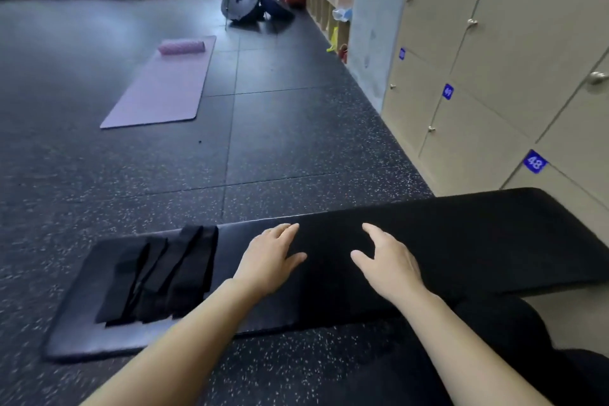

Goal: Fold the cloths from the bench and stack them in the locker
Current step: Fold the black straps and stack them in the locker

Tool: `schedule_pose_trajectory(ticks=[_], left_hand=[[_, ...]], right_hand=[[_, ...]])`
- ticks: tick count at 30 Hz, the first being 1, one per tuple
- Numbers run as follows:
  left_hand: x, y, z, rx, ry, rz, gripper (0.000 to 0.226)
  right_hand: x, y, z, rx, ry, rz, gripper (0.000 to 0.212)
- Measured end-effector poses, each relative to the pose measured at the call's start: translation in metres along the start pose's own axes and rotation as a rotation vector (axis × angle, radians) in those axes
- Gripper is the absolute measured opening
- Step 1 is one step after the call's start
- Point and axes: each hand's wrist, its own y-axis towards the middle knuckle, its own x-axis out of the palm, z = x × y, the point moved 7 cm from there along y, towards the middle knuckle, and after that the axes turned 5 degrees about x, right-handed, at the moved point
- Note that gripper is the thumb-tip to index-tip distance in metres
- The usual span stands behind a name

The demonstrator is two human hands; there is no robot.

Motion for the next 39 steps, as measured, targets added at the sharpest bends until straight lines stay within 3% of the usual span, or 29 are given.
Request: schedule_pose_trajectory(ticks=[6, 13, 15, 19, 22, 30, 39], left_hand=[[0.017, -0.045, -0.071, -0.123, -0.041, 0.032, 0.059], [0.016, -0.079, -0.167, -0.364, 0.032, 0.110, 0.074], [0.017, -0.087, -0.188, -0.428, 0.043, 0.087, 0.082], [0.033, -0.107, -0.227, -0.556, 0.105, -0.042, 0.071], [0.049, -0.120, -0.243, -0.653, 0.058, -0.149, 0.075], [0.075, -0.098, -0.201, -0.584, 0.050, -0.210, 0.074], [0.111, -0.043, -0.098, -0.371, 0.025, -0.261, 0.074]], right_hand=[[0.069, 0.015, -0.043, -0.076, -0.109, -0.188, 0.060], [0.118, 0.022, -0.088, -0.216, -0.258, -0.323, 0.064], [0.130, 0.023, -0.098, -0.231, -0.287, -0.345, 0.065], [0.149, 0.022, -0.112, -0.249, -0.325, -0.377, 0.066], [0.154, 0.022, -0.120, -0.261, -0.319, -0.368, 0.066], [0.146, 0.019, -0.117, -0.271, -0.318, -0.328, 0.063], [0.104, 0.029, -0.038, -0.043, -0.327, -0.270, 0.066]])
